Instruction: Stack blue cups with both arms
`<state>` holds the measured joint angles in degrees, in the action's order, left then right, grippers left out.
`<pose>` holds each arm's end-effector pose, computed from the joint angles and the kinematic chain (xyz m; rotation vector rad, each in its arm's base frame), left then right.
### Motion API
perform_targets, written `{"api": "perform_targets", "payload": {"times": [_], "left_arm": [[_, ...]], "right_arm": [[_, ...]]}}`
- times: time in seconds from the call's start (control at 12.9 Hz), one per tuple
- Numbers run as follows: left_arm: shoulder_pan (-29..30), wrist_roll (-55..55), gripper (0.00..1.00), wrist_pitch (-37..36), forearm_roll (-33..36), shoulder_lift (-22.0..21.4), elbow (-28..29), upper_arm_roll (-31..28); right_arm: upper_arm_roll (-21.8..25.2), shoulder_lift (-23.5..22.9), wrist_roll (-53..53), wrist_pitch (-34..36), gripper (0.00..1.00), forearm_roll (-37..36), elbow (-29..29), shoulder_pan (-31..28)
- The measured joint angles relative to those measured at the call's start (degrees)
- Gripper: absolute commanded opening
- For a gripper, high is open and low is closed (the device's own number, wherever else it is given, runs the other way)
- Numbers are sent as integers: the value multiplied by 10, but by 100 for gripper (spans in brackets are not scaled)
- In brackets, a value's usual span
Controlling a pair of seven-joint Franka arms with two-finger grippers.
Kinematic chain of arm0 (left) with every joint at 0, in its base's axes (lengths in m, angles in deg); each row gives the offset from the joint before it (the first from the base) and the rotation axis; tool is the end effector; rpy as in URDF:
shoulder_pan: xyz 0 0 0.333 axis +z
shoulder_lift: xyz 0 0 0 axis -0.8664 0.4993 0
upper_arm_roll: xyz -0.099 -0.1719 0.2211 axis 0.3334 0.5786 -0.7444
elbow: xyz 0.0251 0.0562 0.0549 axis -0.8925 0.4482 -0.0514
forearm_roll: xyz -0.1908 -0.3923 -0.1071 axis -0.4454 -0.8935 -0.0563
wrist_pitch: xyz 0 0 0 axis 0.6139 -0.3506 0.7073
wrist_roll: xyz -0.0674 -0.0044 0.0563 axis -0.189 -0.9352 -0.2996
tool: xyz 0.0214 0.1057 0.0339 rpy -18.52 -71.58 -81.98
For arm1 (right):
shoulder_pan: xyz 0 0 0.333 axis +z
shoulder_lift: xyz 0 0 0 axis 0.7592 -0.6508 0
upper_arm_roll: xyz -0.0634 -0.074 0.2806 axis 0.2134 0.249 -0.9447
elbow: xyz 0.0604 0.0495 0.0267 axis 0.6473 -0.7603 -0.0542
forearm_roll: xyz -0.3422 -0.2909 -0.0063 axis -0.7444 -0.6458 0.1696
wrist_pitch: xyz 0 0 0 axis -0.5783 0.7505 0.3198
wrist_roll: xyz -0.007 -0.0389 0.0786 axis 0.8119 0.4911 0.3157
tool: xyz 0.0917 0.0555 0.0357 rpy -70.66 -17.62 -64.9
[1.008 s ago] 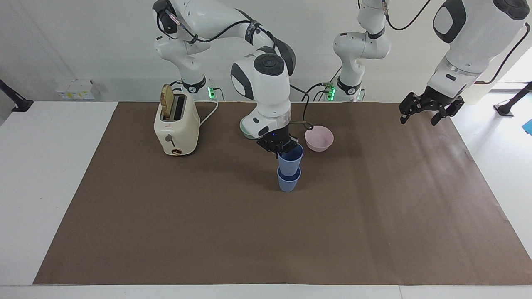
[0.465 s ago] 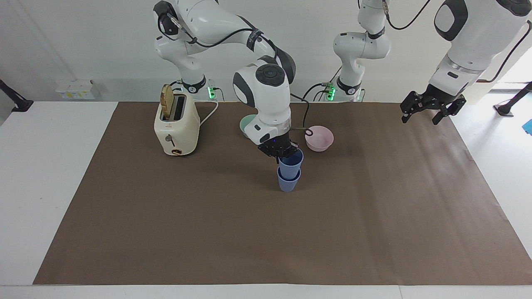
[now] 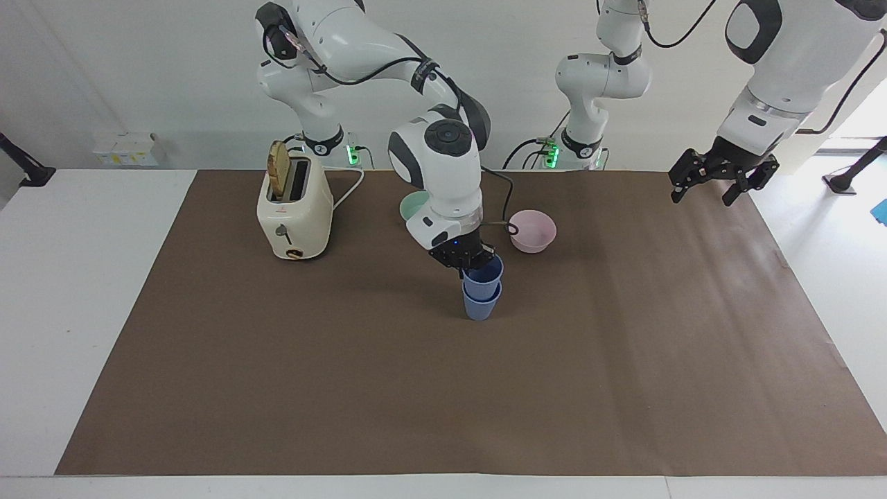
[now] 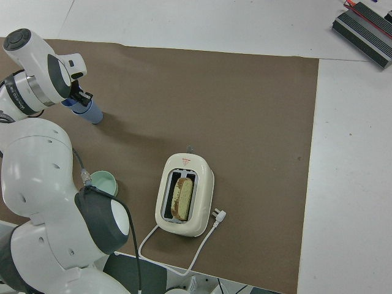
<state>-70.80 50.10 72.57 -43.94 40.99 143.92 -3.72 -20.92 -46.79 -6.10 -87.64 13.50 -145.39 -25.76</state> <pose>0.6115 -0.0309 0.5907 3.1034 -0.1716 0.0404 0.6269 0.4120 0.3732 -3.0145 0.2947 -0.0725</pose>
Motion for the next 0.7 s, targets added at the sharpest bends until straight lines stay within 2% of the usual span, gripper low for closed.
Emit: {"api": "perform_targets", "payload": {"times": [0.08, 0.16, 0.23, 0.31, 0.39, 0.47, 0.7], "left_arm": [[0, 0, 100, 0, 0, 0, 0, 0], [0, 0, 100, 0, 0, 0, 0, 0], [0, 0, 100, 0, 0, 0, 0, 0], [0, 0, 100, 0, 0, 0, 0, 0], [0, 0, 100, 0, 0, 0, 0, 0], [0, 0, 100, 0, 0, 0, 0, 0], [0, 0, 100, 0, 0, 0, 0, 0]], "right_arm": [[0, -2, 0, -4, 0, 0, -2, 0], [0, -5, 0, -8, 32, 0, -3, 0], [0, -8, 0, -9, 54, 0, -3, 0], [0, -10, 0, -10, 83, 0, -3, -1], [1, -10, 0, -11, 87, 0, -3, -1], [1, -10, 0, -11, 100, 0, -3, -1], [0, -10, 0, -12, 100, -15, 1, 0]]}}
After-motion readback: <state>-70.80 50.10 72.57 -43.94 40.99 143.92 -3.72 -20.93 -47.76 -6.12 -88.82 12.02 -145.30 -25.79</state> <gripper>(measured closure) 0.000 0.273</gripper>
